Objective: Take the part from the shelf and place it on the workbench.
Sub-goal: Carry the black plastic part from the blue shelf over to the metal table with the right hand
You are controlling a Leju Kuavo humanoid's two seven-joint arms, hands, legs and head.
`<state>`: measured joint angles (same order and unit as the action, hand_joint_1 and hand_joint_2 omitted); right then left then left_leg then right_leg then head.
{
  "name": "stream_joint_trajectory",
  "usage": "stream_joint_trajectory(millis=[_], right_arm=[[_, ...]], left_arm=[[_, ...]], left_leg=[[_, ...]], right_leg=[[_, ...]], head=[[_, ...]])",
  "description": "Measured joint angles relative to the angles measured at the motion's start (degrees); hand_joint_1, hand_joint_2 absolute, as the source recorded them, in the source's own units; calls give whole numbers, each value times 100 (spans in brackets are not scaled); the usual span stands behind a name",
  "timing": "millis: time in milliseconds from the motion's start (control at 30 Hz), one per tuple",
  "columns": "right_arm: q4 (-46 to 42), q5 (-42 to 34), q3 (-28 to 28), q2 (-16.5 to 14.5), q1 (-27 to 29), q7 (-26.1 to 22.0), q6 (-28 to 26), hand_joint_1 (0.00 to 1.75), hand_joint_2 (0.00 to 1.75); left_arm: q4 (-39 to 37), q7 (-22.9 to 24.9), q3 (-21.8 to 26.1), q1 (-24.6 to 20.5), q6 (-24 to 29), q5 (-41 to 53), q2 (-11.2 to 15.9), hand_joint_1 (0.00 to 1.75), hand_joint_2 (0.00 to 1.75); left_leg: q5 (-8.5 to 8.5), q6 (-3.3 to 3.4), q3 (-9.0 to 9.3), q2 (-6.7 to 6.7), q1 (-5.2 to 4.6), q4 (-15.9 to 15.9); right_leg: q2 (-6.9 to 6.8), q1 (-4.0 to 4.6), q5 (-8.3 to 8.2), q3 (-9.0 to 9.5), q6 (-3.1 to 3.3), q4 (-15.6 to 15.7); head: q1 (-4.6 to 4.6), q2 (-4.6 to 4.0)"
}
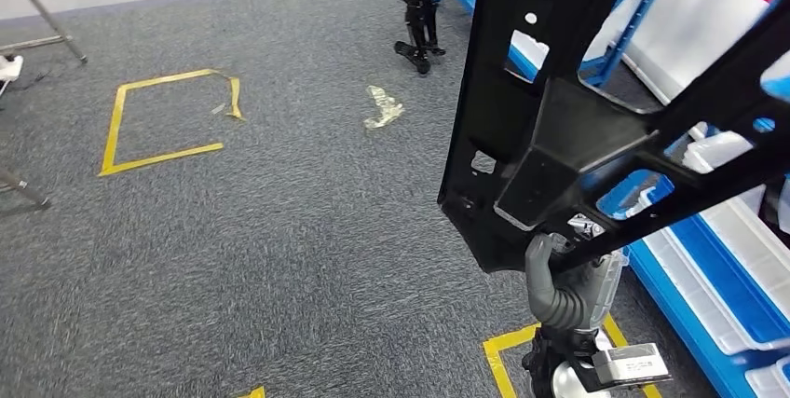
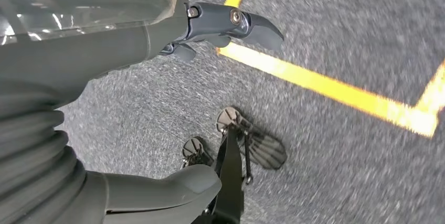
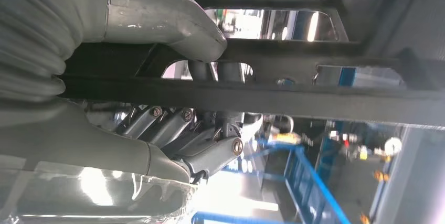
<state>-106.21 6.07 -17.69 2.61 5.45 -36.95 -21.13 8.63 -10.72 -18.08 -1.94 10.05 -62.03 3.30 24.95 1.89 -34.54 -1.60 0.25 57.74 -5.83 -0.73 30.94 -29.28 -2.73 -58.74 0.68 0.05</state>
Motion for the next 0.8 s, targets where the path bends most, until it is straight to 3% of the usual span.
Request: stream_joint_trajectory(millis=[67, 100, 167, 200, 267, 300, 367, 433, 467, 533, 600, 667, 700, 733, 800], right_arm=[[16, 8, -8, -5, -23, 27, 93, 175, 175], [27, 31, -9, -7, -28, 54, 144, 175, 175], [54, 127, -7, -19, -30, 131, 211, 175, 175], [63, 191, -1, -33, -28, 162, 221, 175, 175], [68, 301, 16, -72, -15, 197, 223, 175, 175], [69, 327, 30, -90, 2, 201, 221, 175, 175], [77, 281, 89, -105, 61, 165, 236, 175, 175], [119, 86, 254, -103, 126, 36, 312, 175, 175], [158, -29, 374, -99, 143, -41, 374, 175, 175], [247, -188, 622, -100, 161, -133, 478, 175, 175], [332, -246, 813, -100, 190, -151, 531, 175, 175], [406, -256, 931, -105, 211, -154, 554, 175, 175], [435, -256, 978, -110, 220, -155, 553, 175, 175], [454, -258, 1025, -114, 236, -156, 532, 175, 175], [466, -286, 1139, -116, 301, -161, 428, 175, 175]], left_arm=[[0, -13, 35, -3, -89, -33, -5, 0, 175], [0, -6, 47, -7, -143, -37, -7, 0, 175], [0, 25, 57, -7, -177, -11, -48, 0, 175], [0, 36, 57, -5, -121, 17, -105, 0, 175], [0, 11, 51, -1, 143, 90, -322, 0, 175], [-1, -8, 42, -1, 306, 133, -456, 0, 175], [-1, -1, -5, 9, 568, 229, -704, 0, 175], [-2, 97, -91, 37, 671, 344, -874, 0, 175], [-2, 156, -138, 52, 680, 396, -924, 0, 175], [-1, 221, -221, 54, 657, 459, -954, 0, 175], [0, 251, -277, 42, 627, 479, -953, 0, 175], [-1, 263, -319, 41, 605, 501, -950, 0, 175], [-1, 261, -345, 44, 597, 536, -951, 0, 175], [-2, 252, -381, 47, 597, 587, -948, 0, 175], [-2, 230, -477, 47, 602, 714, -923, 0, 175]], left_leg=[[-29, 67, 17, 137, 16, -38], [-33, 85, 13, 218, 19, -38], [-32, 92, 10, 403, 17, -33], [-31, 90, 15, 500, 19, -27], [-21, 68, 22, 690, 29, 0], [-8, 43, 12, 779, 20, 33], [6, -19, -26, 917, 6, 72], [-10, -83, -59, 1020, 22, 61], [2, -109, -77, 986, 28, 78], [198, -146, -227, 675, 21, 389], [581, -169, -582, 306, 18, 1117], [777, -181, -878, 205, 29, 1700], [722, -177, -880, 188, 31, 1705], [573, -162, -755, 155, 29, 1471], [245, -98, -304, -103, -11, 674]], right_leg=[[383, -19, 276, -301, 30, -622], [504, -18, 434, -521, 50, -1050], [563, -21, 552, -821, 22, -1569], [574, -29, 468, -817, -27, -1497], [697, -81, 105, -525, -156, -766], [798, -104, -48, -365, -184, -378], [915, -120, -176, -208, -131, 16], [814, -96, -186, -181, -7, 29], [754, -95, -200, -162, 41, 37], [628, -106, -220, -140, 124, 56], [490, -69, -208, -140, 178, 58], [334, -34, -194, -142, 202, 58], [259, -24, -187, -138, 210, 57], [184, -17, -176, -127, 215, 57], [48, 10, -141, -87, 205, 57]], head=[[-8, 1], [-8, 1], [-10, 1], [-10, 0], [-12, 1], [-12, 0], [-8, 1], [-5, 1], [-5, 1], [15, 1], [33, 1], [33, 1], [33, 1], [33, 0], [32, -1]])
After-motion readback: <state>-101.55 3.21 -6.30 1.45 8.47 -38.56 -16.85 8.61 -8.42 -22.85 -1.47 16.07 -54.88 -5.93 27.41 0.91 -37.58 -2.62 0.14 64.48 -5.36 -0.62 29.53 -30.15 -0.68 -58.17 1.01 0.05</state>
